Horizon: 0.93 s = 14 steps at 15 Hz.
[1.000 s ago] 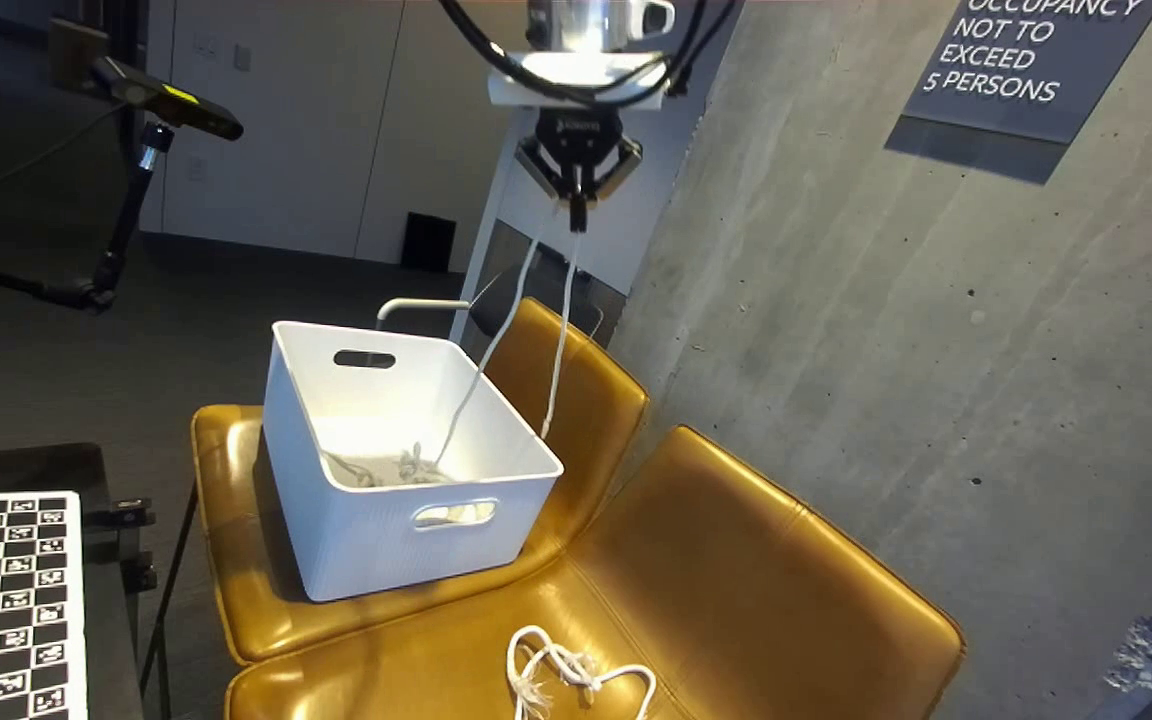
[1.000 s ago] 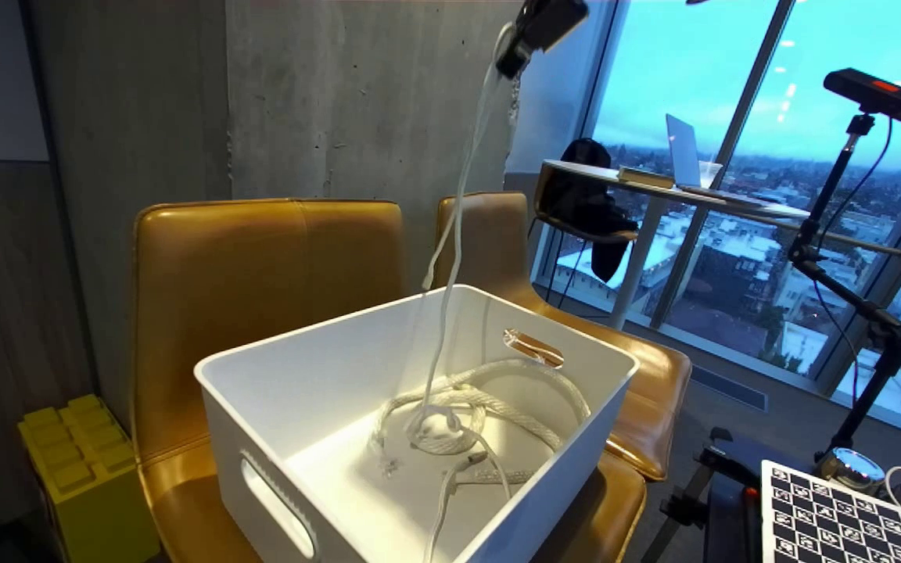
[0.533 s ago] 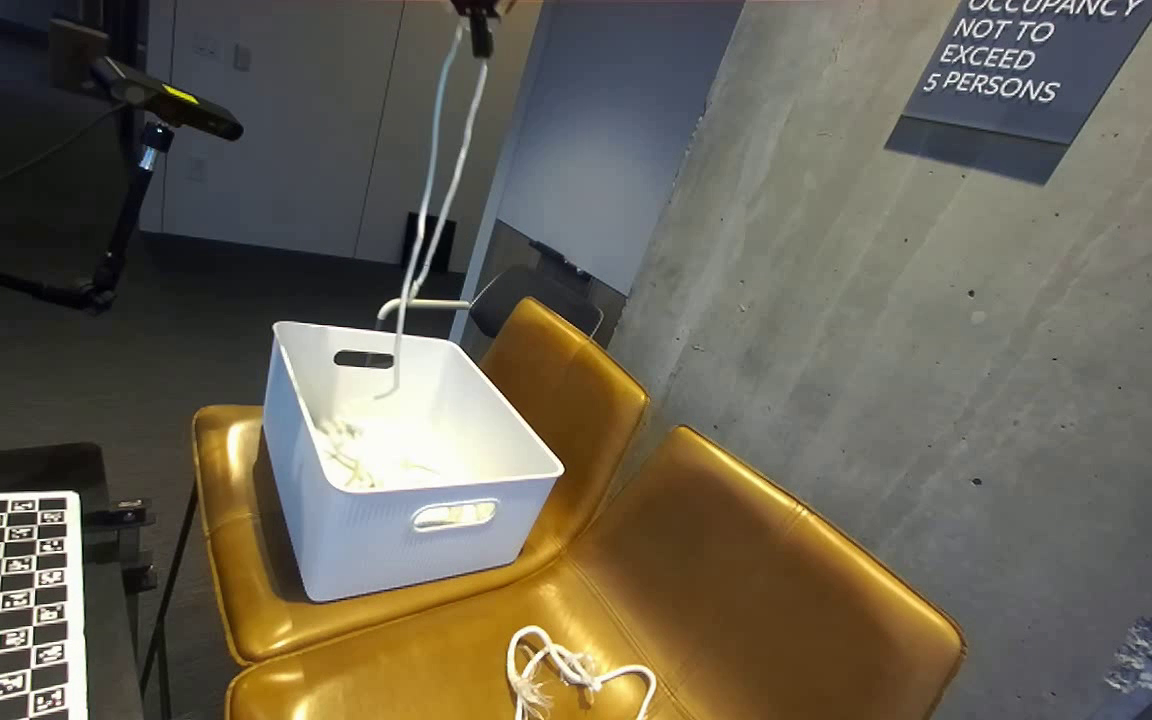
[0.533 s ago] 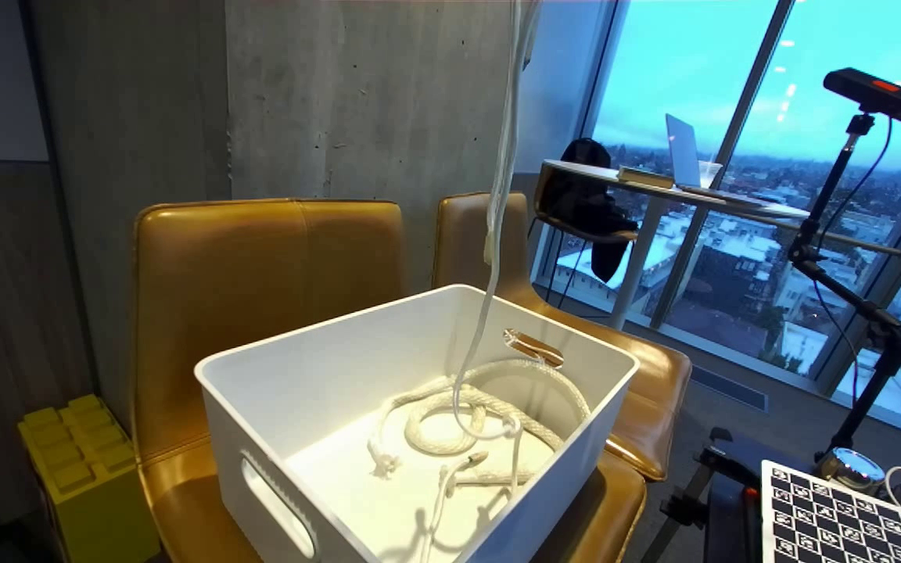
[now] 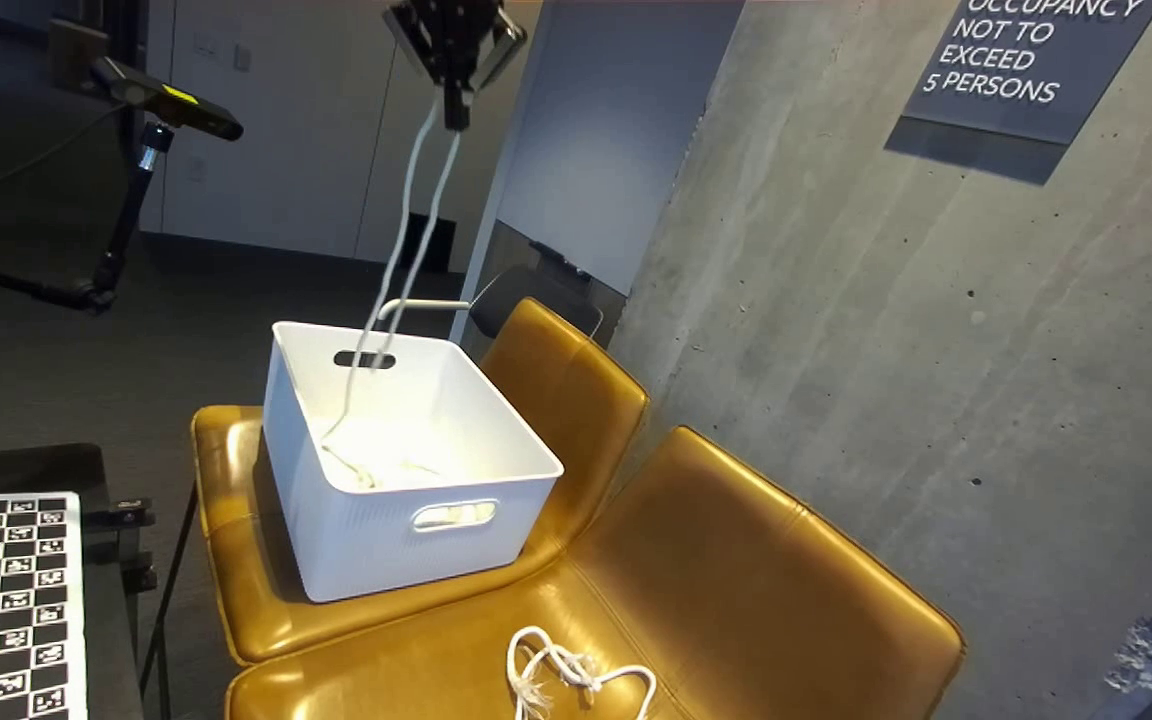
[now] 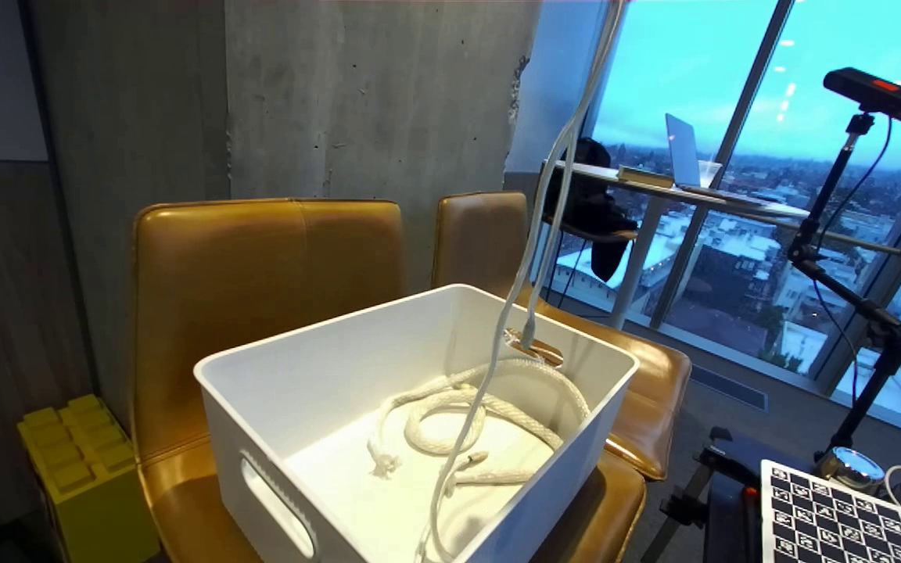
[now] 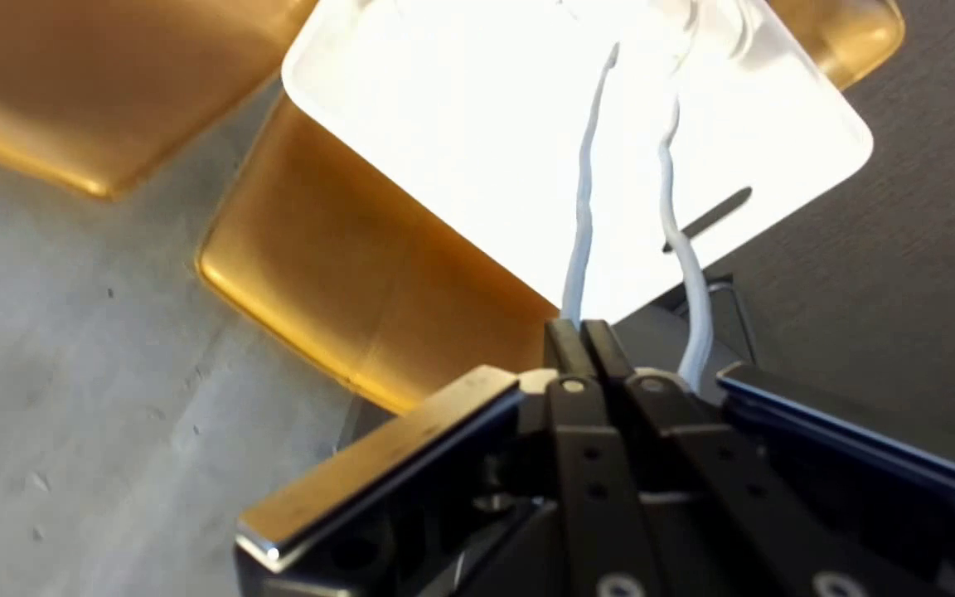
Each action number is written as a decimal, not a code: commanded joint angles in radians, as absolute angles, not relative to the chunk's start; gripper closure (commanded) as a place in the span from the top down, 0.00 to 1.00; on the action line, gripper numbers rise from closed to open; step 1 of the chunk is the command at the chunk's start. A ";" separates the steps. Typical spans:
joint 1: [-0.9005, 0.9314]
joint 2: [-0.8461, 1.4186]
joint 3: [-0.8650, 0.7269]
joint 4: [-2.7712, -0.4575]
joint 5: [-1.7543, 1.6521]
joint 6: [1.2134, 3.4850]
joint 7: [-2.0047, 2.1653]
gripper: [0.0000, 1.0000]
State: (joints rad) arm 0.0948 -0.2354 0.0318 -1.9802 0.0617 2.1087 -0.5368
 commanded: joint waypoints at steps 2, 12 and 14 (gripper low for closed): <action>0.046 -0.172 -0.057 -2.062 0.085 2.141 -0.595 0.01; 0.036 -0.008 -0.034 -1.945 0.151 2.196 -0.602 0.01; 0.033 0.008 -0.021 -1.947 0.143 2.205 -0.593 0.30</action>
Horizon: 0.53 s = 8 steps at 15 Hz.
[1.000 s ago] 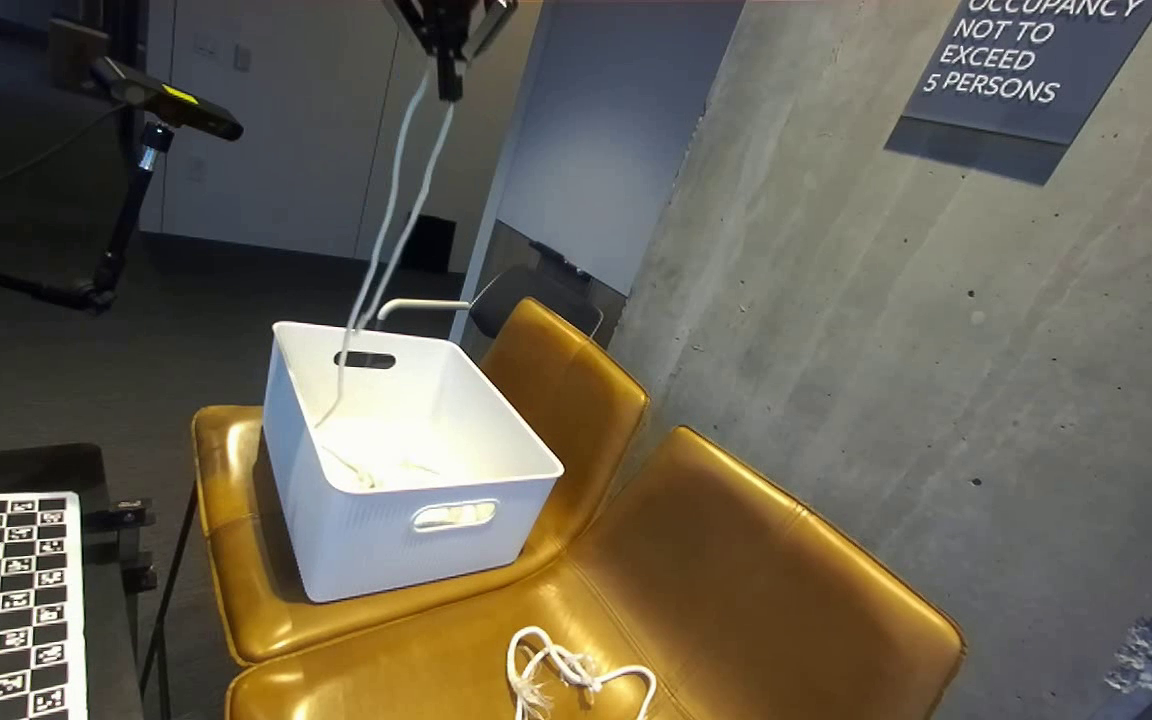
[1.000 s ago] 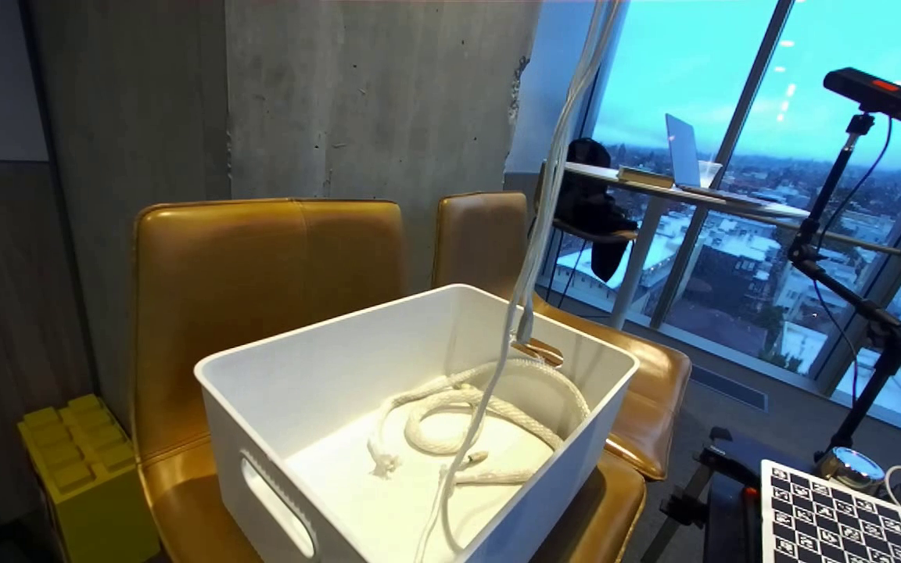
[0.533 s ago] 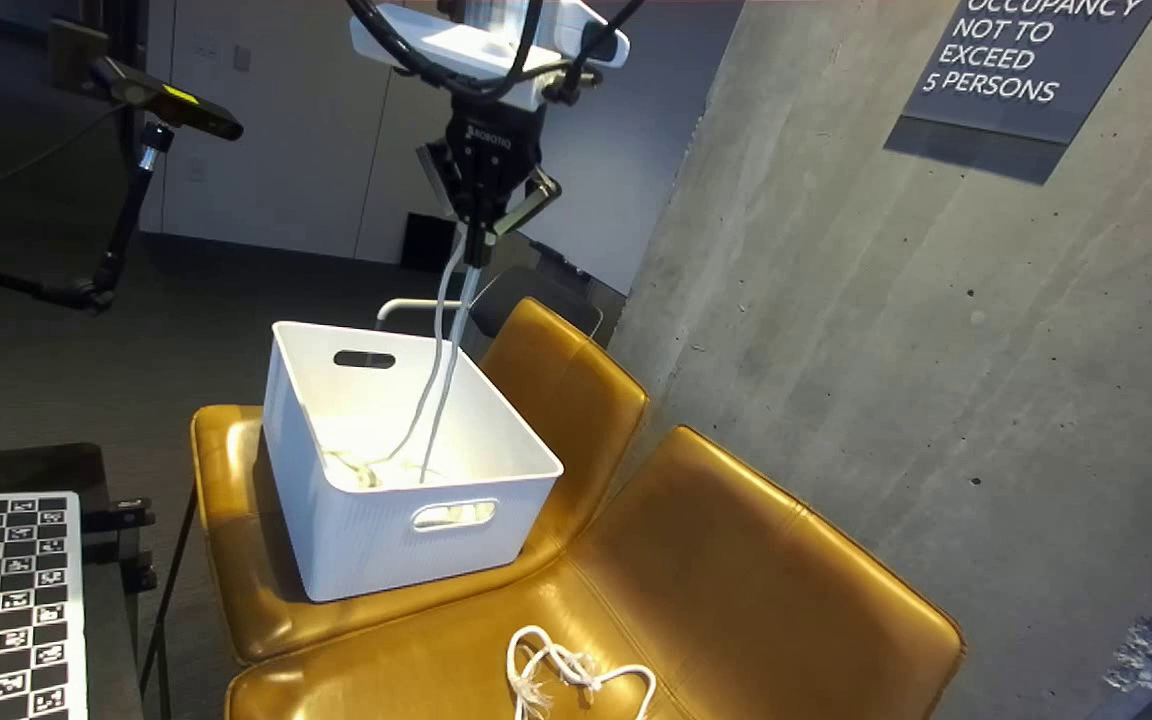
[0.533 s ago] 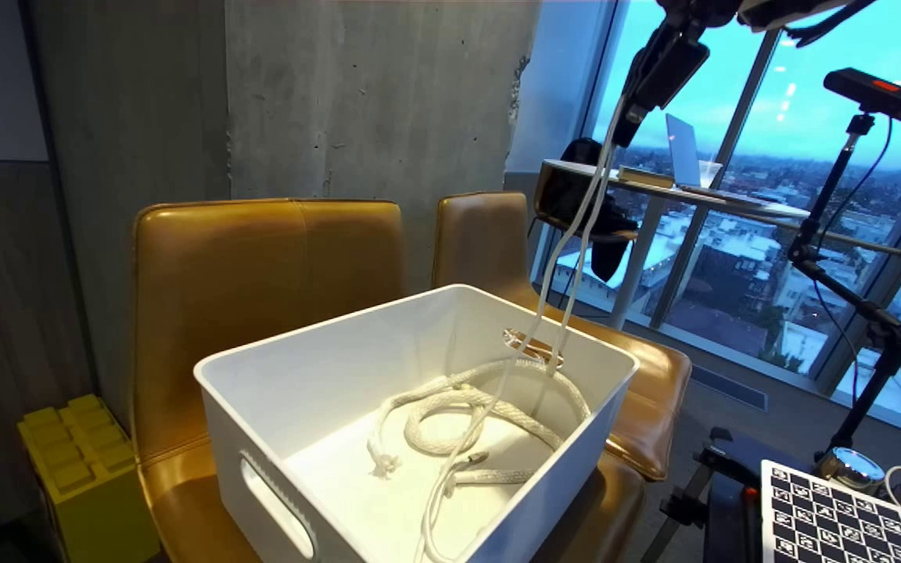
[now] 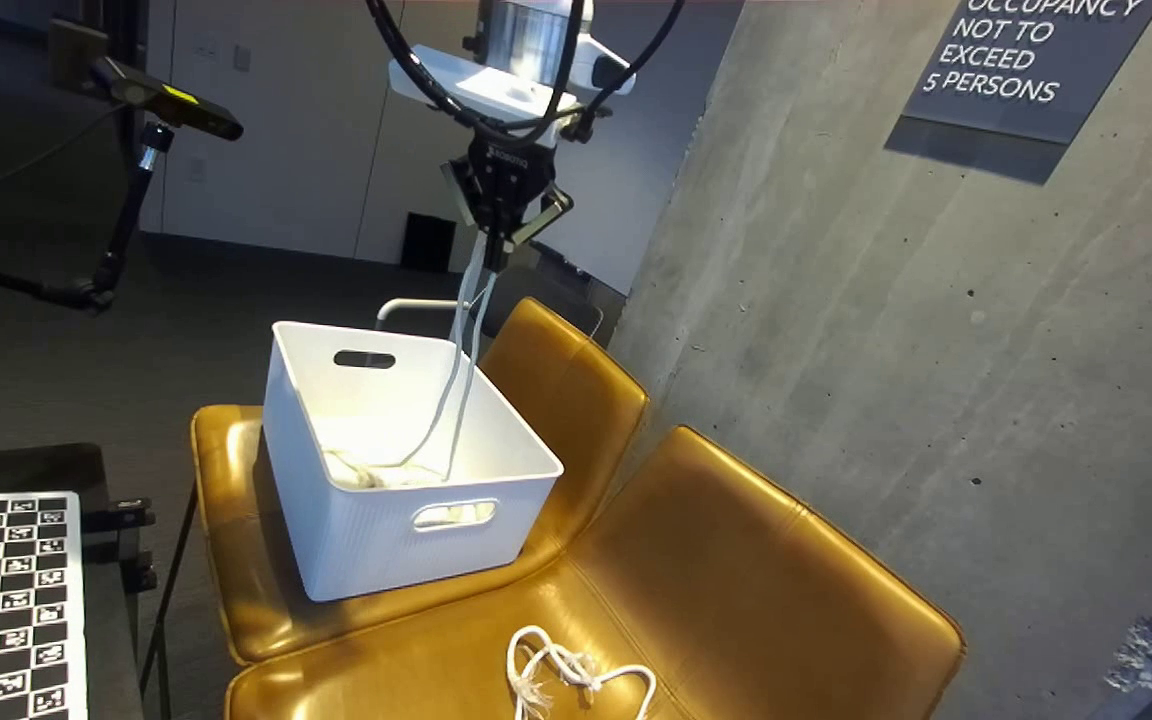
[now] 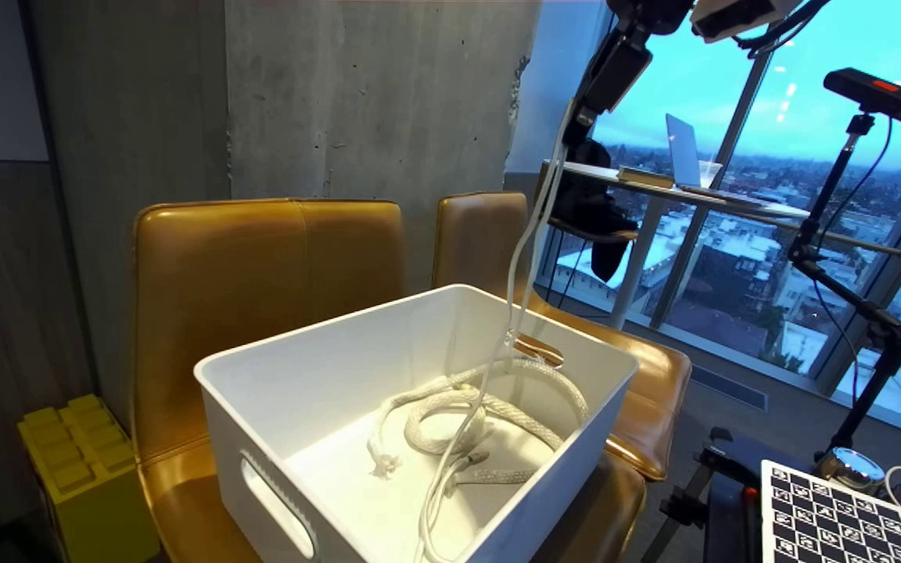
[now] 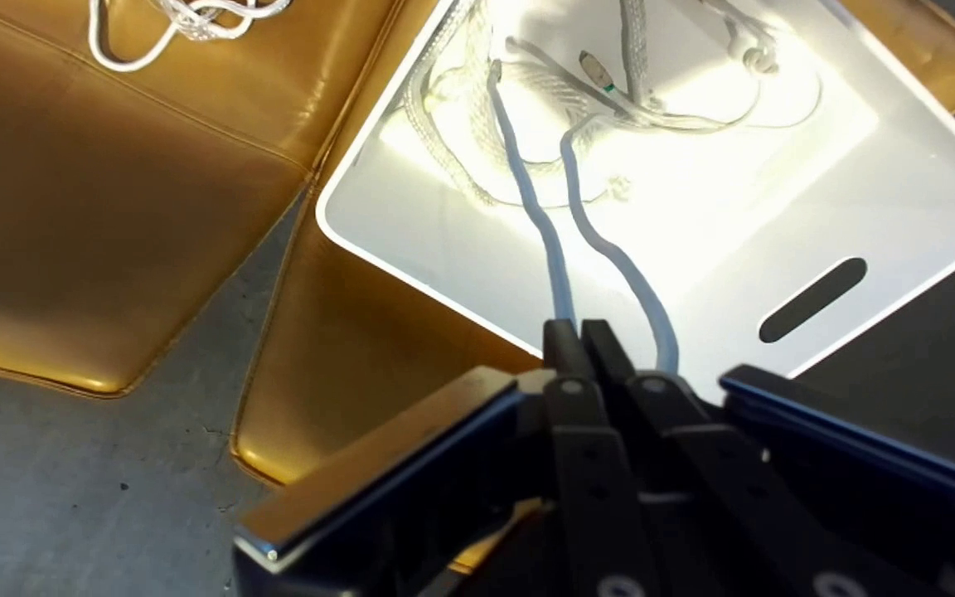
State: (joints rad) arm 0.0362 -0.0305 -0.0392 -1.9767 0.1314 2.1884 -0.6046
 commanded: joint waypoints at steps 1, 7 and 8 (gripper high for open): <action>0.030 0.013 -0.017 -1.958 0.137 2.214 -0.594 0.35; -0.024 0.052 -0.044 -2.008 0.133 2.236 -0.623 0.79; -0.040 0.060 -0.053 -2.014 0.132 2.236 -0.627 0.85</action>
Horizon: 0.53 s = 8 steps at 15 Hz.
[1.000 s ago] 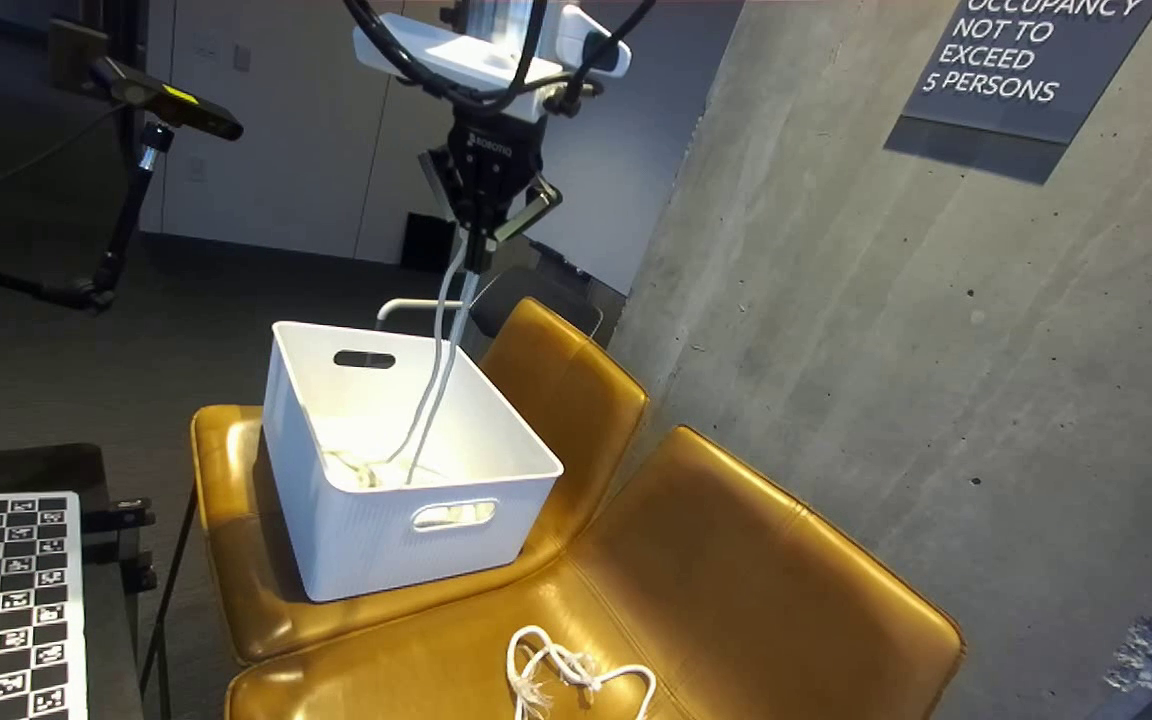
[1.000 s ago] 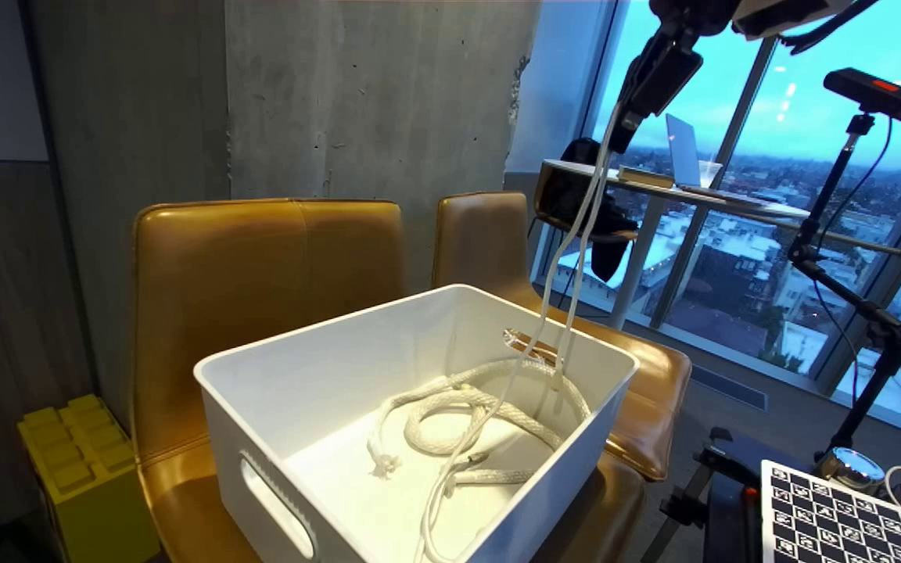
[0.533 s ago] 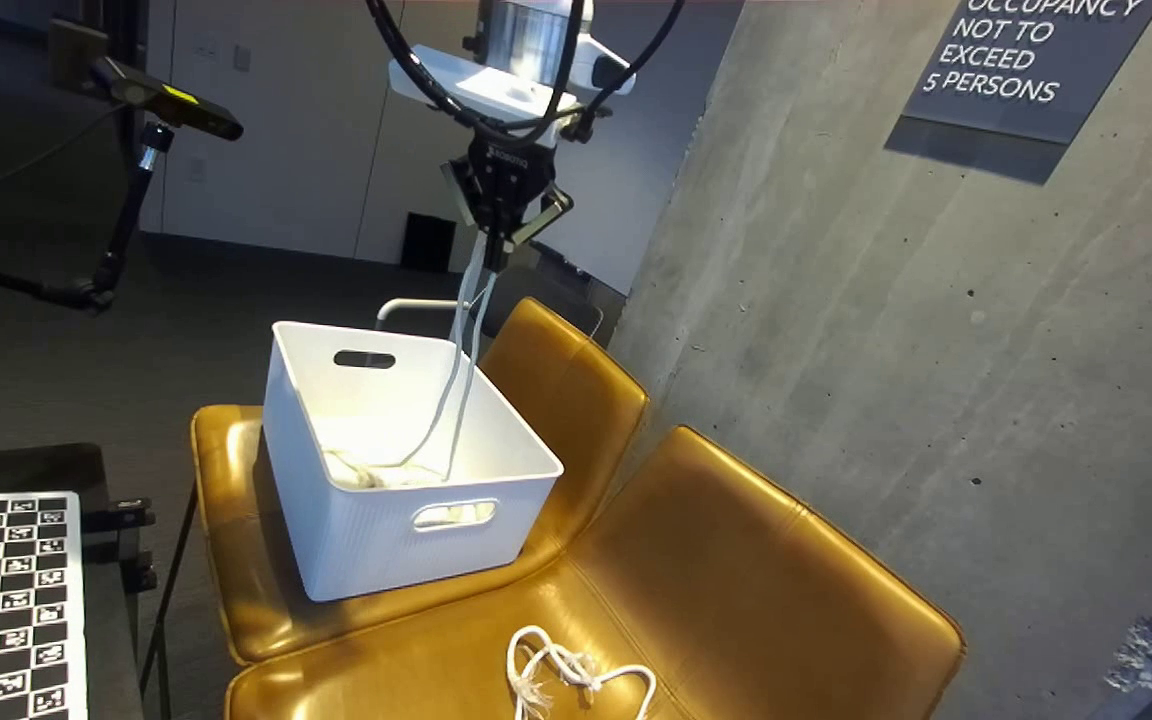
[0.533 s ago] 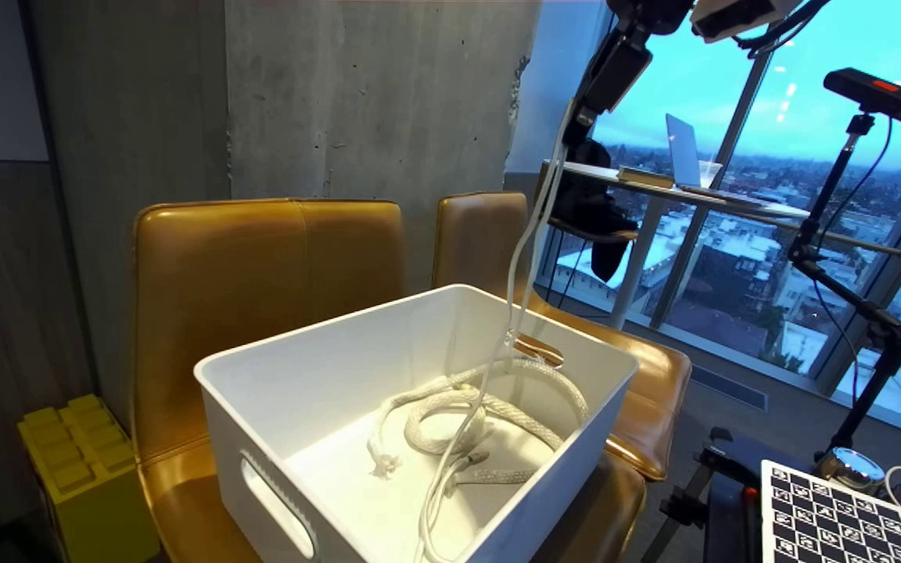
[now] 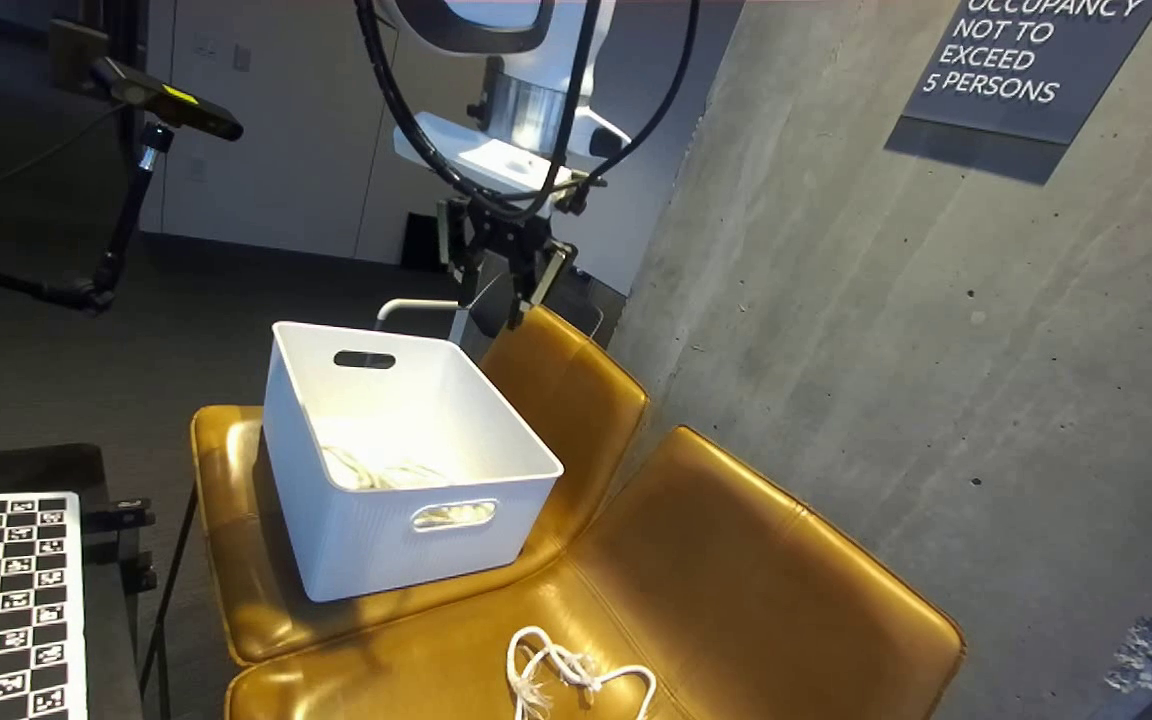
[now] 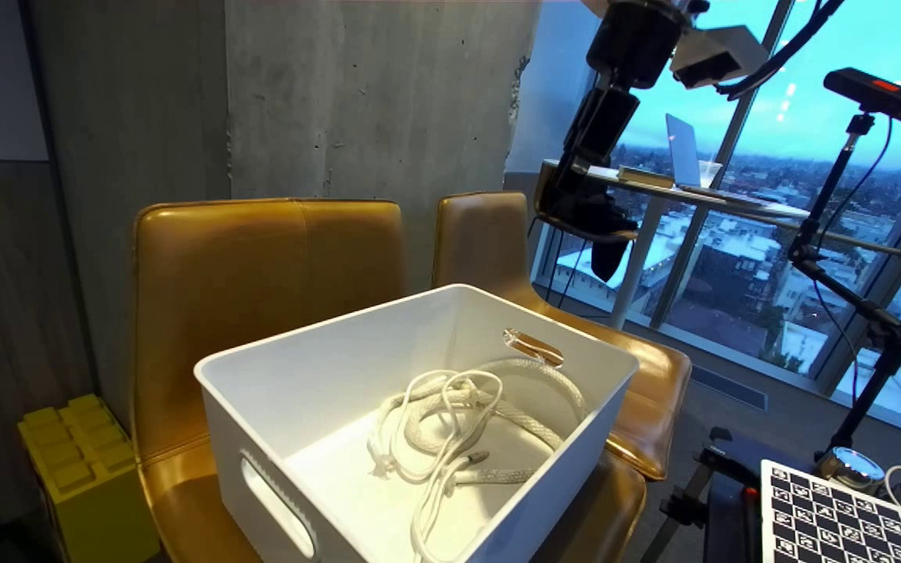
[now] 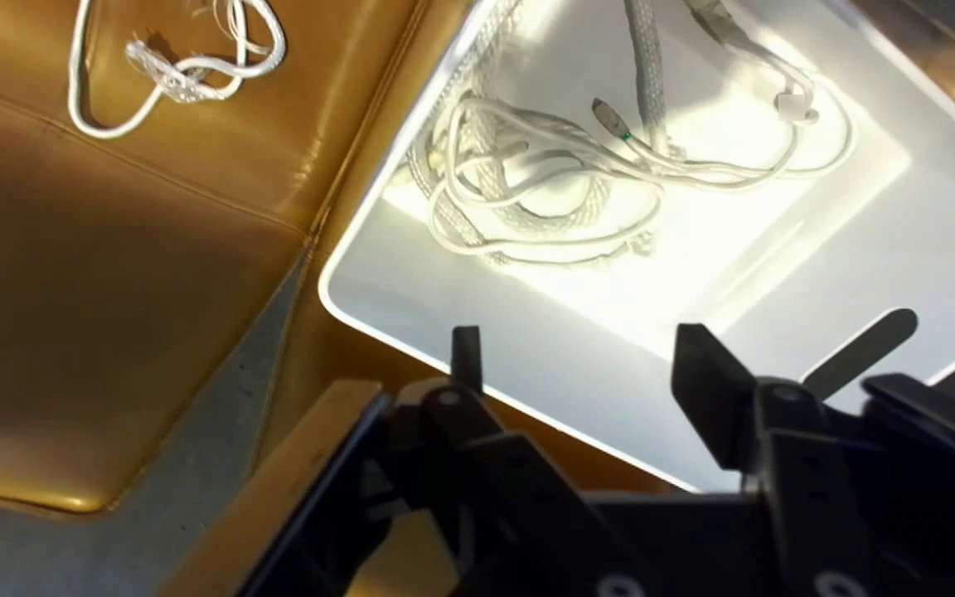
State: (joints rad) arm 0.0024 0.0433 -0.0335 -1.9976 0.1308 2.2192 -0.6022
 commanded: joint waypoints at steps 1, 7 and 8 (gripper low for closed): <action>-0.063 0.076 -0.067 -2.020 0.131 2.241 -0.638 0.92; -0.170 0.192 -0.121 -2.043 0.115 2.318 -0.670 1.00; -0.184 0.218 -0.124 -2.039 0.115 2.330 -0.670 1.00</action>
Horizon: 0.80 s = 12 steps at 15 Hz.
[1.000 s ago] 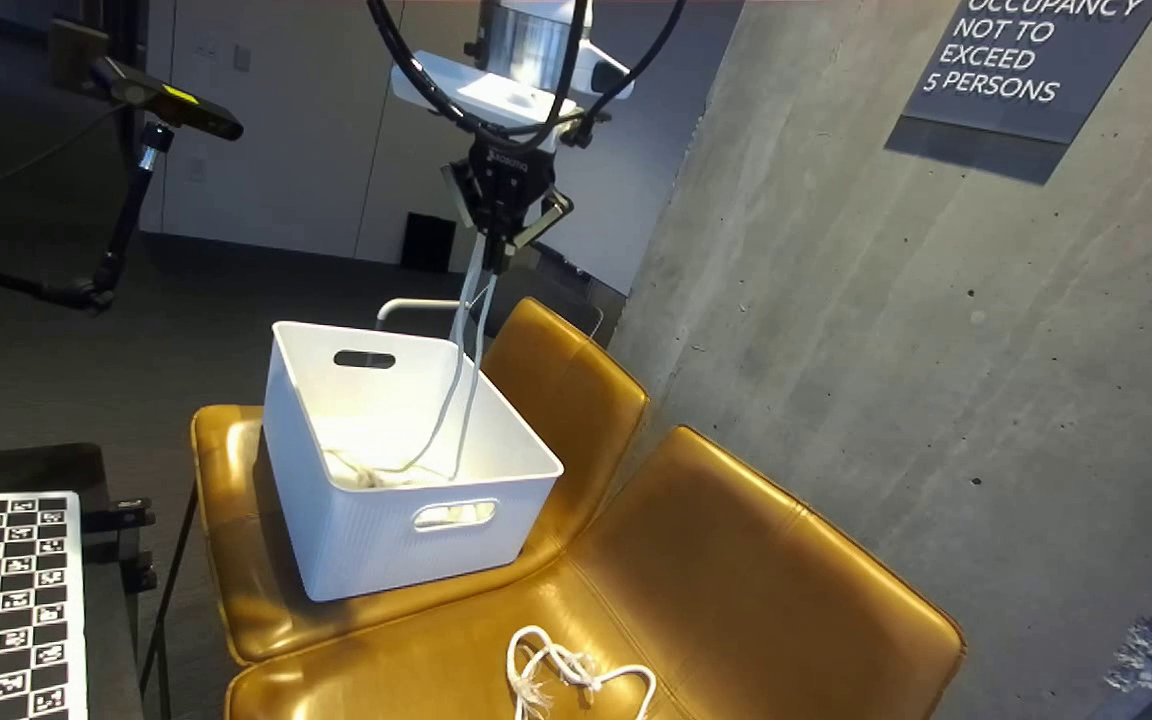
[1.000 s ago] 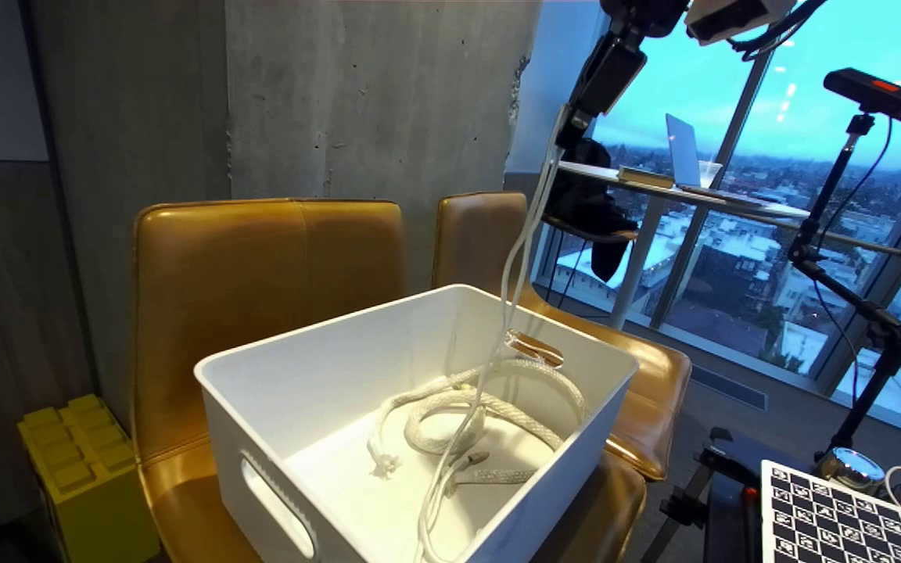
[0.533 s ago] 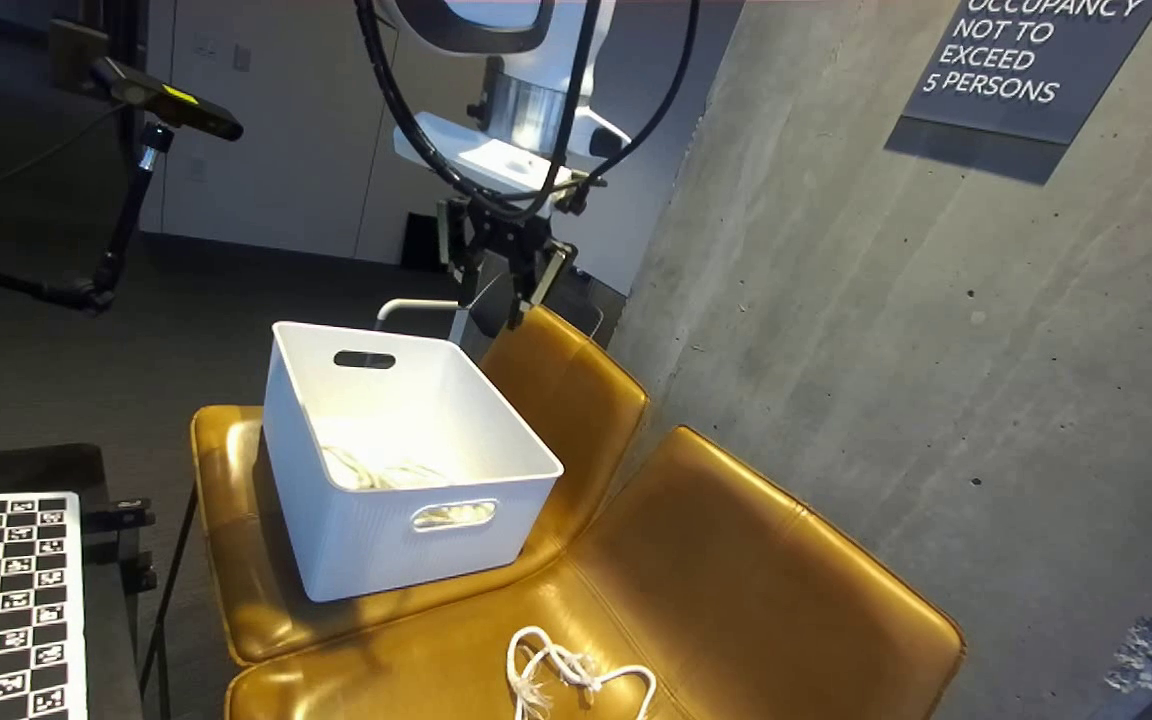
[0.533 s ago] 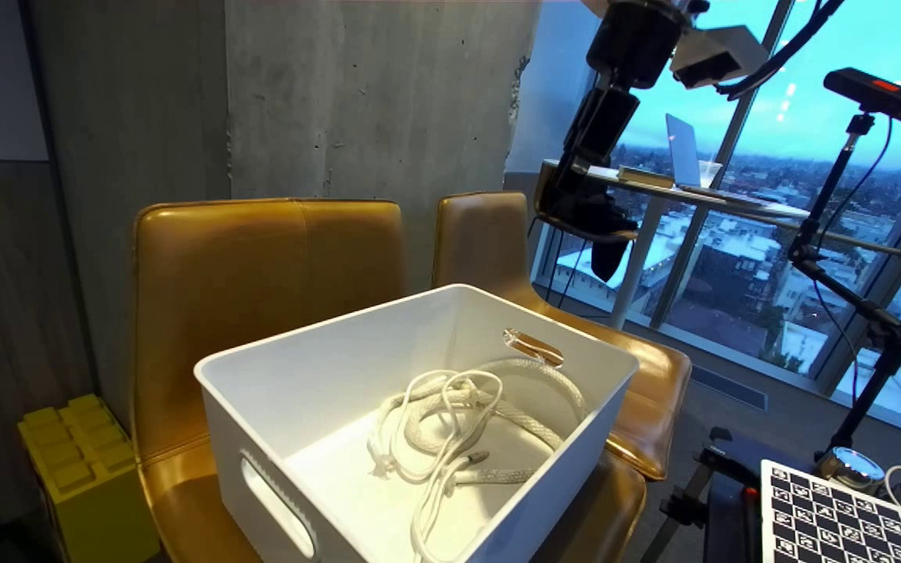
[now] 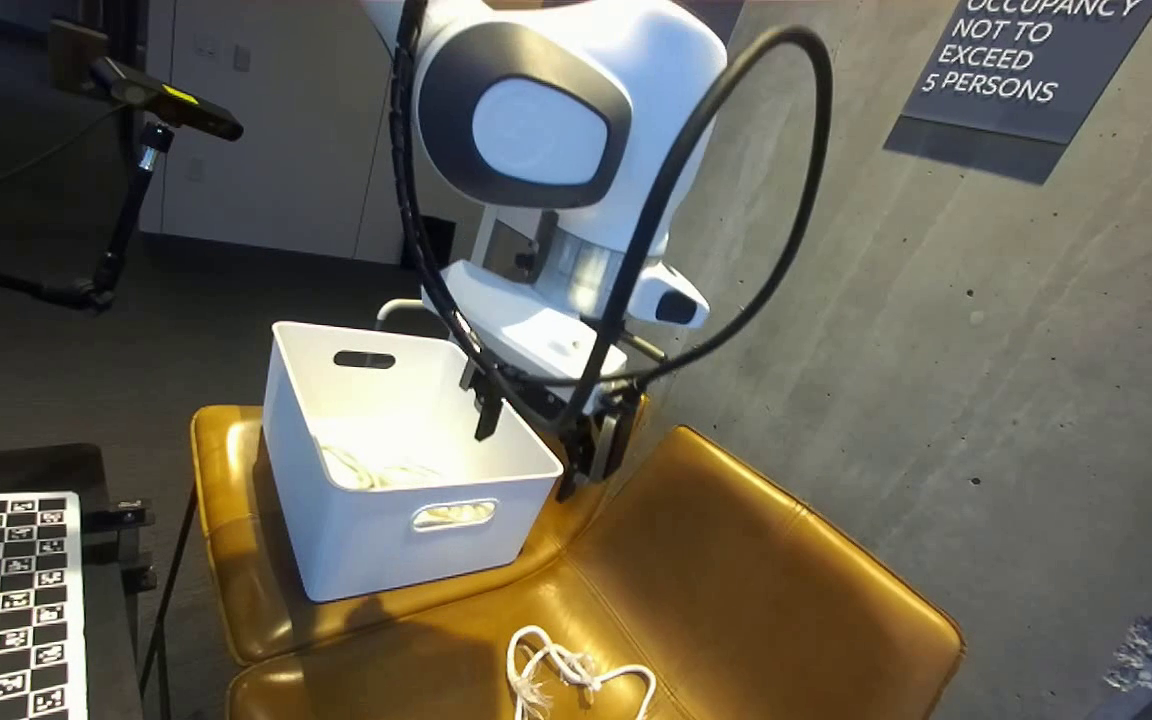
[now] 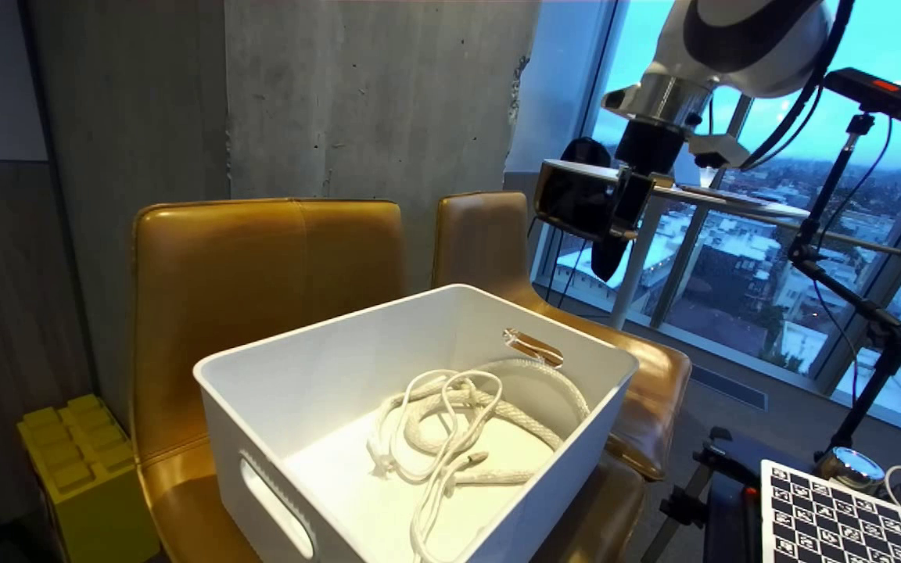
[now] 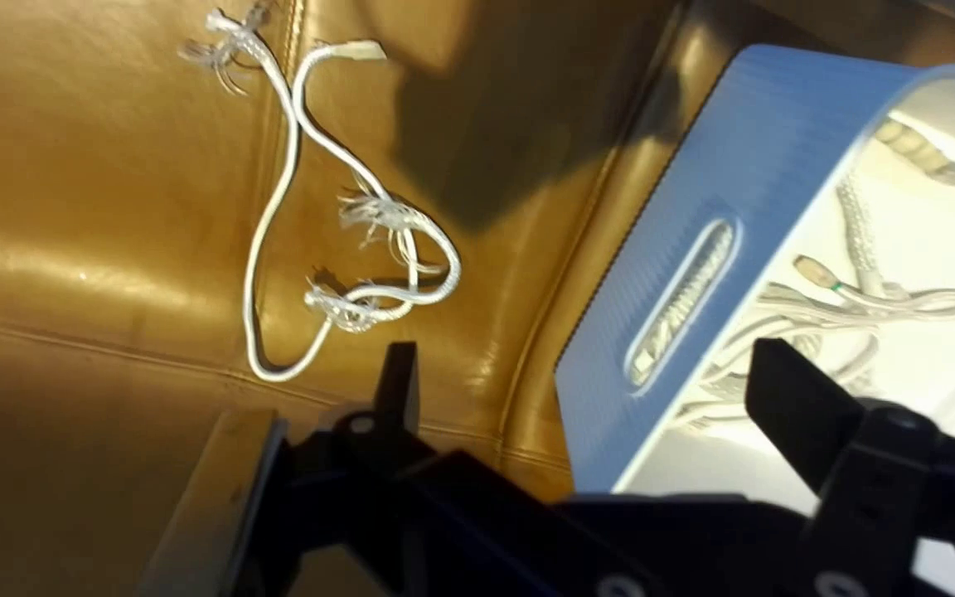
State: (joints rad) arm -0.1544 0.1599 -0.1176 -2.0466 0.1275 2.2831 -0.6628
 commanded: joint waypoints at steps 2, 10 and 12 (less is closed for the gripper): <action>-0.210 0.277 -0.127 -2.018 0.114 2.349 -0.666 1.00; -0.302 0.576 -0.122 -1.762 0.093 2.344 -0.626 1.00; -0.321 0.656 -0.119 -1.675 0.080 2.340 -0.616 1.00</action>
